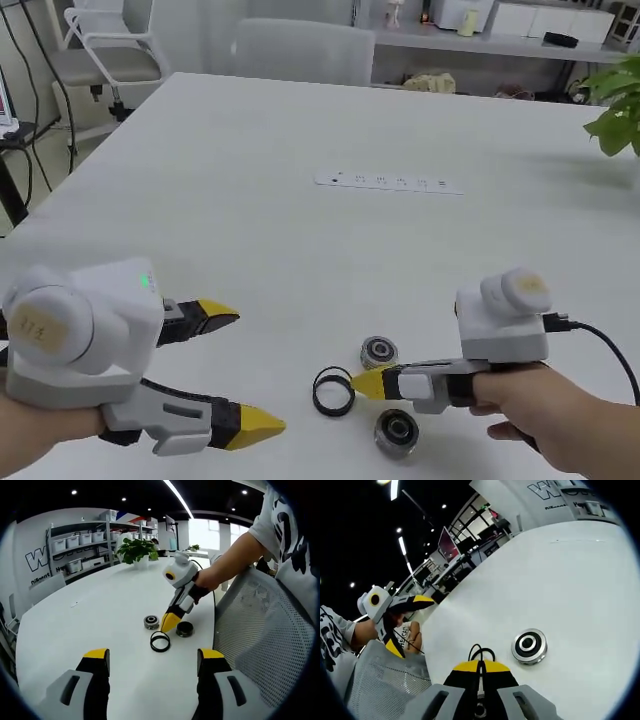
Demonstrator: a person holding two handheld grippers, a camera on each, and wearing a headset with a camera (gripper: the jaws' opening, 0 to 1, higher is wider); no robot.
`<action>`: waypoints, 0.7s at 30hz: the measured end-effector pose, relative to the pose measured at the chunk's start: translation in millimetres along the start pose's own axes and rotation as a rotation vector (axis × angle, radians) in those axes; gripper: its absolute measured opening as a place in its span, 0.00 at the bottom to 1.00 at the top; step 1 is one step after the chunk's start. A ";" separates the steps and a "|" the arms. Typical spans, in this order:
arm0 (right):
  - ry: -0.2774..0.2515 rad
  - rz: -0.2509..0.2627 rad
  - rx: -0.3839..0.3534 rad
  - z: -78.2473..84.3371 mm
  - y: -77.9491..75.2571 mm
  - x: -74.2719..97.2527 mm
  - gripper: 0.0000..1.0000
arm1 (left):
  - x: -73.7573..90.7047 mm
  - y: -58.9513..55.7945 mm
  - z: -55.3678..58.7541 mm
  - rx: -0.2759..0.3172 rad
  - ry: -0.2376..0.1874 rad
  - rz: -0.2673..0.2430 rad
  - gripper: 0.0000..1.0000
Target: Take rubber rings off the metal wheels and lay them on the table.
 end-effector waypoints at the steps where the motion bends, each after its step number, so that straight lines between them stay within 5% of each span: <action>1: 0.001 0.000 0.000 0.2 -0.2 -0.3 0.00 | 0.1 0.0 0.5 0.001 0.001 0.000 0.69; 21: 0.012 0.019 -0.011 3.5 -6.2 -4.2 0.00 | -0.4 -1.1 2.8 0.009 0.004 0.000 0.68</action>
Point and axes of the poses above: the centre of the closed fingertips' face, and the gripper's own axes: x roughly backward along the fingers, y roughly to its left, z roughly out of its underside, the point moved 5 cm from there along x, roughly backward along the fingers, and after that the axes turned 7 degrees about z, right-handed, at the moved point
